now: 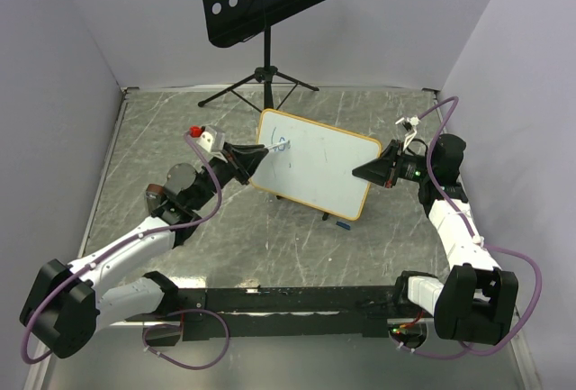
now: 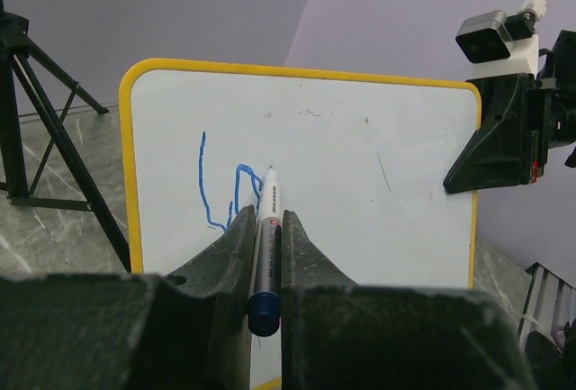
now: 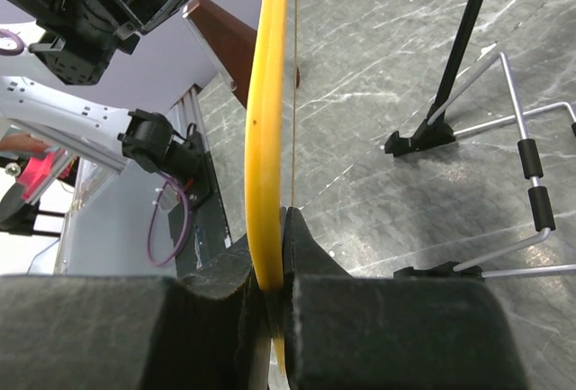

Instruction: Write a sentence on the whiteboard

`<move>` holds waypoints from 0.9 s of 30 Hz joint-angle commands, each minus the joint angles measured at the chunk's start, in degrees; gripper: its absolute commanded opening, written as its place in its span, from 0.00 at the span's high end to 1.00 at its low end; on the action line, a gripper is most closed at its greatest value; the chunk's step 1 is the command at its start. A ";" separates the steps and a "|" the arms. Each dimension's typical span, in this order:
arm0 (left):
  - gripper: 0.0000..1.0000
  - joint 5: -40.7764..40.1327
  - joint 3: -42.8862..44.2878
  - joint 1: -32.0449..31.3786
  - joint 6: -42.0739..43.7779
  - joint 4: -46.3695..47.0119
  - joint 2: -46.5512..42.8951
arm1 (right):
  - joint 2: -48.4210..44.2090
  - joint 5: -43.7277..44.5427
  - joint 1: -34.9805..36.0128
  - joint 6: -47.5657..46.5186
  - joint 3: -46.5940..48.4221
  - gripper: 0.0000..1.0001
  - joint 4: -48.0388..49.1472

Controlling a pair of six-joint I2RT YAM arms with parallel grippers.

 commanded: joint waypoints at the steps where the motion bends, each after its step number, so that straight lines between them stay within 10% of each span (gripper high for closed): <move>1: 0.99 -0.55 1.73 0.25 0.64 0.05 0.33 | -0.12 -2.82 0.23 -0.58 0.57 1.00 4.42; 27: 0.99 1.74 -2.32 0.16 -0.94 -3.73 -1.69 | -0.20 -2.74 0.23 -0.32 0.40 1.00 4.60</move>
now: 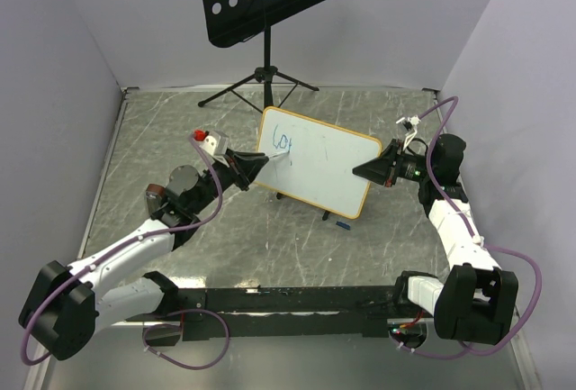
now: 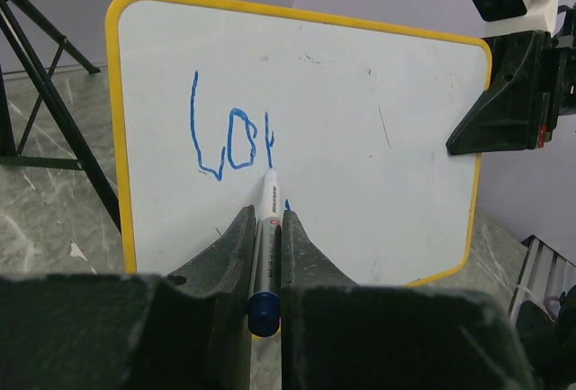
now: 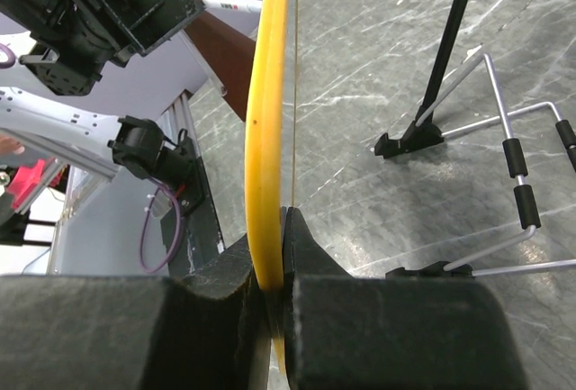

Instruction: Write a sentence on the whiteboard

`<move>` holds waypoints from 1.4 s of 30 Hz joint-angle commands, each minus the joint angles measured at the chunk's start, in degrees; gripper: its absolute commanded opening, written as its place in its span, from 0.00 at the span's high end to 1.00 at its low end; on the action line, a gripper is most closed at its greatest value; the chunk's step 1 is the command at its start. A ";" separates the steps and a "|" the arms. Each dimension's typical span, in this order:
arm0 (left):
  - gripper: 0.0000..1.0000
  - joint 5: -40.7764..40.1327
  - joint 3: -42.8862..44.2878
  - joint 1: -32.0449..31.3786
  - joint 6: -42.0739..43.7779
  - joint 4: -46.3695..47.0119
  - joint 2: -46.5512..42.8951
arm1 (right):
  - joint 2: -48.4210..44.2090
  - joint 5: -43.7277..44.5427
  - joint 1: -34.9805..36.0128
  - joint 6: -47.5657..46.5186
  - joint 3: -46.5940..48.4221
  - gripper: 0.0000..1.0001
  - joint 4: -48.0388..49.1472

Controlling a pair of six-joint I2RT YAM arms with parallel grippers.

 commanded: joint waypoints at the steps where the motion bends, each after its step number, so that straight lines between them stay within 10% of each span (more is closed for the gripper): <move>1: 0.99 0.80 -0.88 0.25 -0.85 -0.36 -1.21 | -0.16 -4.44 0.25 -0.12 0.40 1.00 4.62; 42: 0.99 5.54 6.24 0.25 -2.44 1.13 -2.61 | -0.25 -4.35 0.25 -0.47 0.48 1.00 4.27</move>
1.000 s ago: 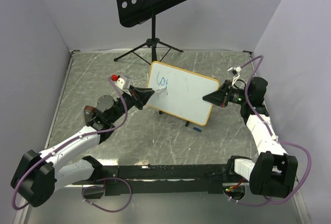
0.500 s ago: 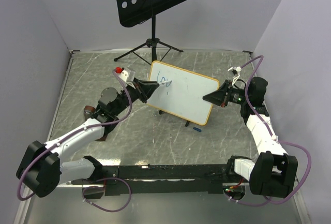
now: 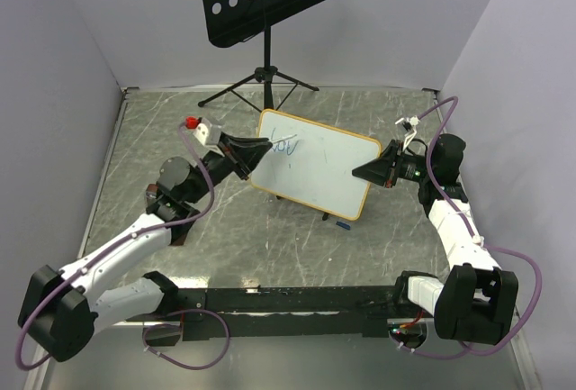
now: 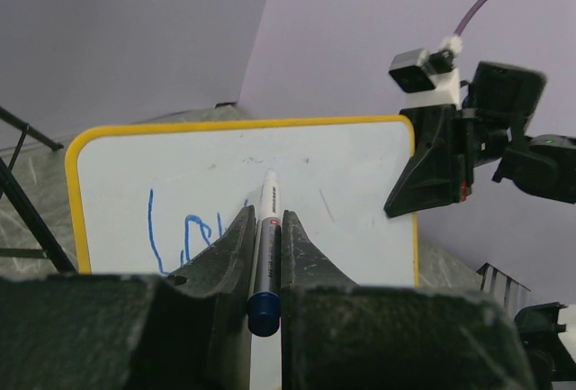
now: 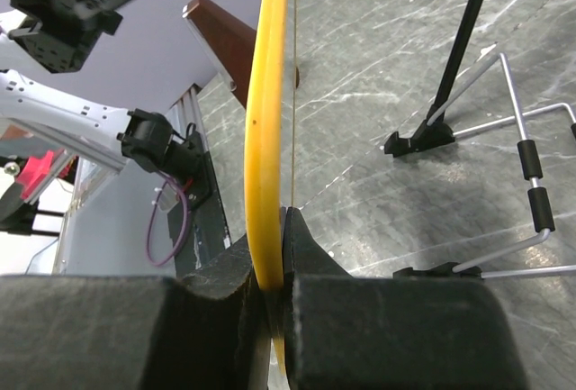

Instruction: Write a sentence on the whiteboard

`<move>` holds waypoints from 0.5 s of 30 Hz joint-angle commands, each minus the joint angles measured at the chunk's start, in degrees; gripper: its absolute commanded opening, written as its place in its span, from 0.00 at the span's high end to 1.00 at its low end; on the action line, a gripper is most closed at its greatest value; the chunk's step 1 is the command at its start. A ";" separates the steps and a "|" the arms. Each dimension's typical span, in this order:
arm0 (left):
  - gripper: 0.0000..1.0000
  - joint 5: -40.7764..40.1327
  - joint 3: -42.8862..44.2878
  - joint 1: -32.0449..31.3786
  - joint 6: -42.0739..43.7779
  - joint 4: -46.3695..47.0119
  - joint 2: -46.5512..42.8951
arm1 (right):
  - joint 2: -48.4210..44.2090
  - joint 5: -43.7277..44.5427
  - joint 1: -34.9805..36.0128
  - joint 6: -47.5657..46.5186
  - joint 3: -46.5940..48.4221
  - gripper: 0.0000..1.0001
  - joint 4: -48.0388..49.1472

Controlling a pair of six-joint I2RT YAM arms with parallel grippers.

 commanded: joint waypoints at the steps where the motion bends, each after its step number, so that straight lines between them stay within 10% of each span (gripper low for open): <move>1: 0.99 1.39 -1.10 0.25 -0.16 -0.27 -3.90 | -0.16 -2.89 0.17 -0.65 0.48 1.00 4.16; 15: 0.99 1.30 -3.04 0.07 0.80 -3.26 -3.29 | -0.16 -2.71 0.25 -0.91 0.57 1.00 3.81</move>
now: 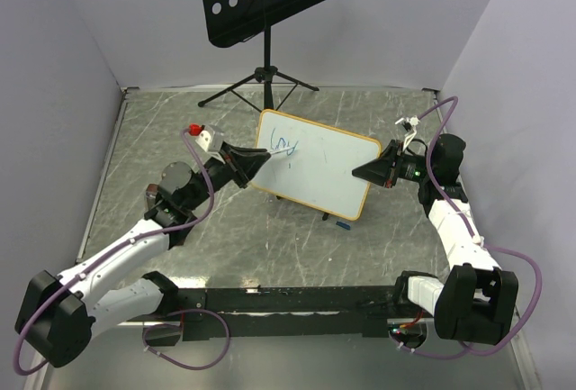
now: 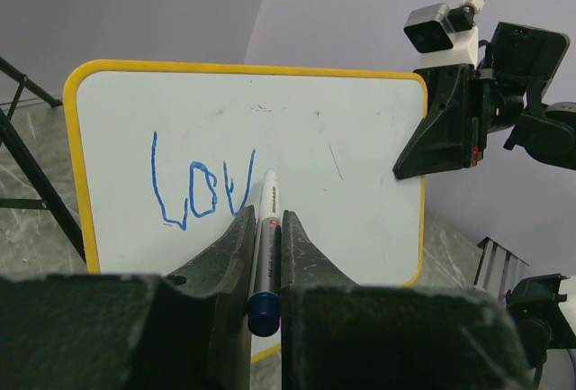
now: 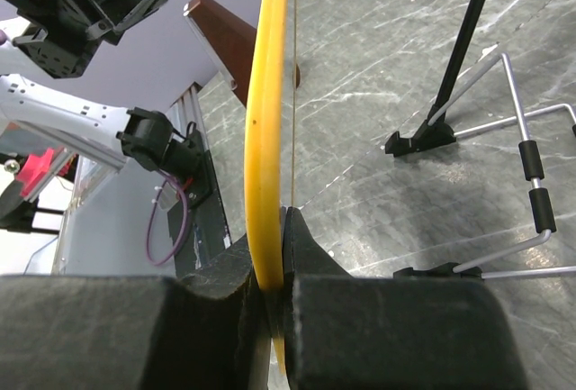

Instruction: Write a sentence on the whiteboard

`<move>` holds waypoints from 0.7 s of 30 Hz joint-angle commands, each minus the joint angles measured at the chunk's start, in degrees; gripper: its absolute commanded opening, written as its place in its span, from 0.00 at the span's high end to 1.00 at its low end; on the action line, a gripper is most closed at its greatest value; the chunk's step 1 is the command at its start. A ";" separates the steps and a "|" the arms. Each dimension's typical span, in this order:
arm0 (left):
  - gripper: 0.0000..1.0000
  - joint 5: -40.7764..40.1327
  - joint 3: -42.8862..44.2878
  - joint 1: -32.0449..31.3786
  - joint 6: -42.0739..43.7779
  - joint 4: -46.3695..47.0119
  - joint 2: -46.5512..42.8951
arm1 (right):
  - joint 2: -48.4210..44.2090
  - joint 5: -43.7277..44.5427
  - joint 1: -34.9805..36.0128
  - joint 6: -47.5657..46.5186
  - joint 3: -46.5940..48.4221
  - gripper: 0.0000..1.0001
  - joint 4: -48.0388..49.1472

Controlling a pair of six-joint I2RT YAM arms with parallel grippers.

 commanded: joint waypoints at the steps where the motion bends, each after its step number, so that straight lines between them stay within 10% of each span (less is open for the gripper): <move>1: 0.99 1.24 0.28 0.07 0.85 0.78 0.90 | -0.16 -2.56 0.17 -0.74 0.57 1.00 3.85; 21: 0.99 1.24 1.25 -0.01 0.41 1.93 5.21 | -0.16 -2.56 0.25 -0.65 0.57 1.00 3.94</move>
